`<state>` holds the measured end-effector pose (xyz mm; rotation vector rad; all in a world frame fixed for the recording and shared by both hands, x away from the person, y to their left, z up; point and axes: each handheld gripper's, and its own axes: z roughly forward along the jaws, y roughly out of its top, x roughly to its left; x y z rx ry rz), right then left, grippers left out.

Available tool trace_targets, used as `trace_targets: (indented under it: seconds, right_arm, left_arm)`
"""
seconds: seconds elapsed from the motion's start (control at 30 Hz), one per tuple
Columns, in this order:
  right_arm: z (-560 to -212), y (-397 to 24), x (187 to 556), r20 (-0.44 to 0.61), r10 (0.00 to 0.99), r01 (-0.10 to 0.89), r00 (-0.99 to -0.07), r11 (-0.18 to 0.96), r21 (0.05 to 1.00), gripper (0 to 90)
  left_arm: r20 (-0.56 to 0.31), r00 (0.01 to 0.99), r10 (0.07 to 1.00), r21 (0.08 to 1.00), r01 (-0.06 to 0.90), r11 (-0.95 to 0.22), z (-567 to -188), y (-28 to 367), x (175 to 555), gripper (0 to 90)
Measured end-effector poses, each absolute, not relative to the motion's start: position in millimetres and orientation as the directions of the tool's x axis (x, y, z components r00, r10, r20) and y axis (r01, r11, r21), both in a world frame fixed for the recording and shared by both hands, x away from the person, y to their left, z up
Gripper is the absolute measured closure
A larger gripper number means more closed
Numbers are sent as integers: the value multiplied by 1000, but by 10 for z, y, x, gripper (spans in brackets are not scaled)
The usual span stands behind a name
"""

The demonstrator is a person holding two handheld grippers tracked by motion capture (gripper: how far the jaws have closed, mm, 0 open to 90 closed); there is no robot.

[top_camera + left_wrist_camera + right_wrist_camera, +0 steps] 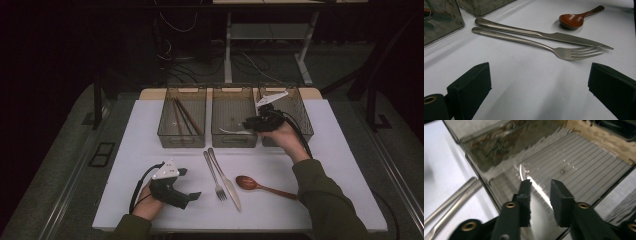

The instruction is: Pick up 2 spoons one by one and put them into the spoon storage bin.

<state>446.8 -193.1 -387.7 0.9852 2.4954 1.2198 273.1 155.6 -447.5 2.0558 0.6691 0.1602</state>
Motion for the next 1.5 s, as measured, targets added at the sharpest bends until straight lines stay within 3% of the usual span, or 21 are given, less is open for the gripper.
trace_targets:
  seconds: [0.13, 0.53, 1.0, 1.5]
  right_arm:
    - [-3832, -1976, 4451, 153, 639, 491, -754, 393, 778, 572]
    - [-3701, -2071, 4264, 172, 620, 472, -766, 360, 805, 429]
    - [-3744, -2256, 3941, 195, 594, 480, -780, 369, 796, 369]
    - [-3791, -2354, 3599, 194, 560, 470, -806, 405, 784, 364]
  left_arm:
    - [-147, 842, 518, 820, 397, -413, -4475, 1557, 2731, 34]
    - [-147, 843, 518, 817, 399, -417, -4478, 1556, 2730, 34]
    - [-146, 843, 518, 815, 399, -420, -4478, 1553, 2730, 34]
    - [-147, 843, 517, 817, 398, -417, -4473, 1554, 2723, 34]
